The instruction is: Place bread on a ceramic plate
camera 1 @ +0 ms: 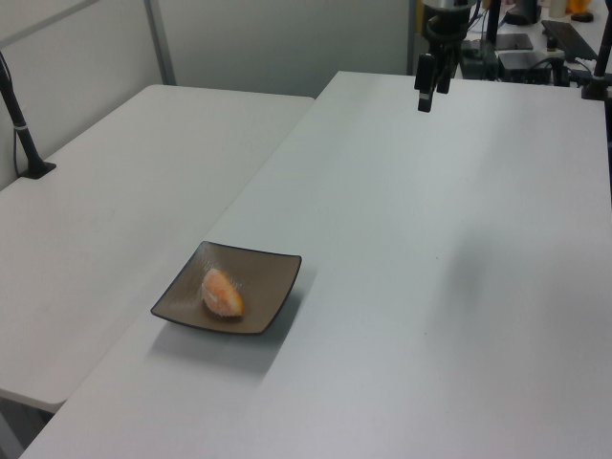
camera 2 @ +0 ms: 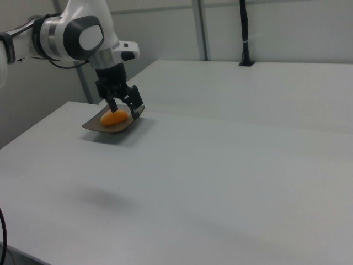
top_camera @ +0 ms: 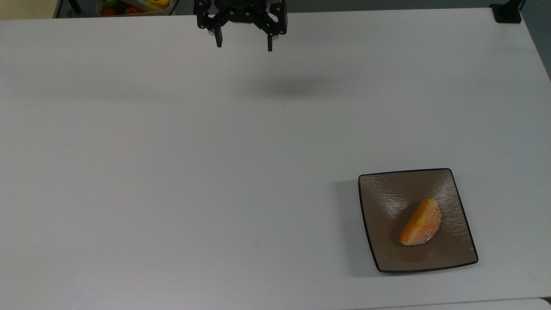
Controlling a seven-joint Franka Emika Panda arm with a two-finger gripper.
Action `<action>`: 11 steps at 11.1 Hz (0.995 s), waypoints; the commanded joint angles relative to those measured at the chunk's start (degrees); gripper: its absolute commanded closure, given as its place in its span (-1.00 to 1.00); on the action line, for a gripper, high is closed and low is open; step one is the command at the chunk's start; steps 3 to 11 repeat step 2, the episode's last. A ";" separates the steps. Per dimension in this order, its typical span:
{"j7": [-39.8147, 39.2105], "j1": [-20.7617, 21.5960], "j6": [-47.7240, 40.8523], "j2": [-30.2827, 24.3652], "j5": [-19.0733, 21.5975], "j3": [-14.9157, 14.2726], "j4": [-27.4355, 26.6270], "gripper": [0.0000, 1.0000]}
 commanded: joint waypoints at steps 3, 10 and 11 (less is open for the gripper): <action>-1.21 0.42 1.48 -1.79 0.88 -0.58 -3.57 -1.00; -1.21 0.42 1.48 -1.79 0.88 -0.58 -3.57 -1.00; -1.21 0.42 1.48 -1.79 0.88 -0.58 -3.57 -1.00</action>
